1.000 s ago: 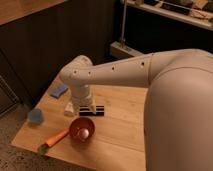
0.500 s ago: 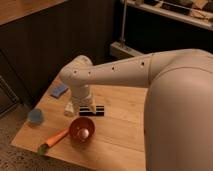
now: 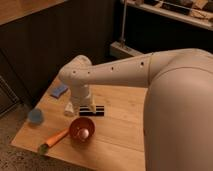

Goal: Place the pepper in the ceramic cup

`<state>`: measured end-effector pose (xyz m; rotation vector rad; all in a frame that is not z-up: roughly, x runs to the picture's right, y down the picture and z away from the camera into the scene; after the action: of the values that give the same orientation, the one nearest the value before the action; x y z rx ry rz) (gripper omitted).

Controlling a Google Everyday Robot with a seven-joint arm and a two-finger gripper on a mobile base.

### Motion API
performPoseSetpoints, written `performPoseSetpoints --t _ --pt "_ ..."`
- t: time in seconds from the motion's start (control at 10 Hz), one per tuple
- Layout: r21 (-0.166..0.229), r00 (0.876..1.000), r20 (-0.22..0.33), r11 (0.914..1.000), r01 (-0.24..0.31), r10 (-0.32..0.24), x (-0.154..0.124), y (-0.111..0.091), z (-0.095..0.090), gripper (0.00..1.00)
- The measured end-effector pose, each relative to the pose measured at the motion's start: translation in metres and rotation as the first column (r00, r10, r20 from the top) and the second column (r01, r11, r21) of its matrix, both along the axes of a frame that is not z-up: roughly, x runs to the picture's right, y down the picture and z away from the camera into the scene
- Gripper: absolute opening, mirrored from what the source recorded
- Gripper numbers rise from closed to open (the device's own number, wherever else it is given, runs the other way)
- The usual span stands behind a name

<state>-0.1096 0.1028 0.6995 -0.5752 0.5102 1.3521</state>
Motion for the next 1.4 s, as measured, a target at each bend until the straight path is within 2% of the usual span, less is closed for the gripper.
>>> performPoseSetpoints --t 0.1,0.2,0.3,0.4,0.5,0.6,0.7,0.9,1.0,1.1,1.3,1.4 --pt "-0.002 0.997 0.033 0.9974 0.072 -0.071 -0.004 0.003 -0.004 0.65" --pt "0.001 0.982 0.083 0.9858 0.168 -0.168 -0.010 0.007 -0.009 0.65" --pt "0.003 0.967 0.119 0.9735 0.228 -0.227 -0.013 0.010 -0.014 0.65" --pt "0.016 0.929 0.187 0.9466 0.322 -0.319 -0.018 0.013 -0.021 0.65" --pt "0.030 0.887 0.260 0.9215 0.387 -0.381 -0.025 0.016 -0.030 0.65" --pt "0.043 0.858 0.305 0.9059 0.421 -0.413 -0.029 0.017 -0.038 0.65" --pt "0.067 0.801 0.379 0.8766 0.477 -0.464 -0.035 0.019 -0.050 0.65" --pt "0.090 0.752 0.430 0.8525 0.515 -0.499 -0.040 0.021 -0.058 0.65" --pt "0.094 0.742 0.437 0.8464 0.524 -0.508 -0.040 0.022 -0.059 0.65" --pt "0.107 0.725 0.439 0.8320 0.544 -0.531 -0.041 0.020 -0.059 0.65" --pt "0.168 0.602 0.479 0.7395 0.652 -0.639 -0.055 0.027 -0.058 0.65" --pt "0.222 0.489 0.517 0.6620 0.716 -0.702 -0.071 0.040 -0.059 0.65"
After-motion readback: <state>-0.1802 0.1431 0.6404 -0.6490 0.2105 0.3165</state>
